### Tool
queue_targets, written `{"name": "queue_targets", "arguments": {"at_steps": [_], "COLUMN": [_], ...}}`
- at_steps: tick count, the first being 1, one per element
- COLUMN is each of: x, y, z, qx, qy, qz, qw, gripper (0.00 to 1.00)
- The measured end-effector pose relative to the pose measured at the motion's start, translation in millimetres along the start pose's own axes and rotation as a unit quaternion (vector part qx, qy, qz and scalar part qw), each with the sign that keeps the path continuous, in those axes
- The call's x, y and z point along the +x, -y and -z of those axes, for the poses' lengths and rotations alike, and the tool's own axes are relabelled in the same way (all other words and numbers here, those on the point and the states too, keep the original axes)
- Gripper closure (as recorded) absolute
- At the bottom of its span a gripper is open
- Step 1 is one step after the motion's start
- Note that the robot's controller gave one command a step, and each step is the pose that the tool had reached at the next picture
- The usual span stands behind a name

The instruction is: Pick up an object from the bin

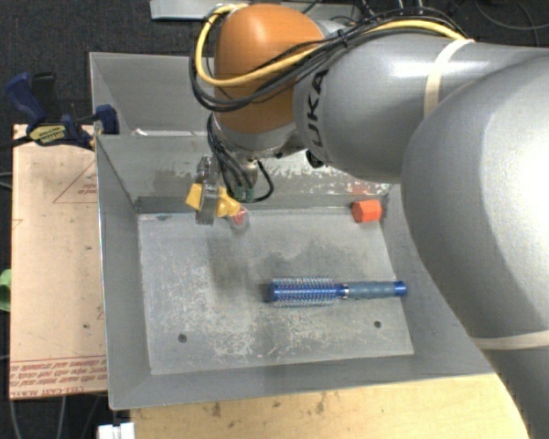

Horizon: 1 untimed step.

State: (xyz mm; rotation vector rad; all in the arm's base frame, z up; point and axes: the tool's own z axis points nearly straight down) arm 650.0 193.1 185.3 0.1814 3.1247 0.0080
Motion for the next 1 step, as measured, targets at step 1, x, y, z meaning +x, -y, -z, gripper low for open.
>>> {"name": "queue_targets", "arguments": {"at_steps": [1], "x": [1.3], "y": [1.2], "z": [98.2], "qx": [0.000], "qy": [-0.0007], "qz": [0.137], "qw": [0.9905], "gripper": [1.00]}}
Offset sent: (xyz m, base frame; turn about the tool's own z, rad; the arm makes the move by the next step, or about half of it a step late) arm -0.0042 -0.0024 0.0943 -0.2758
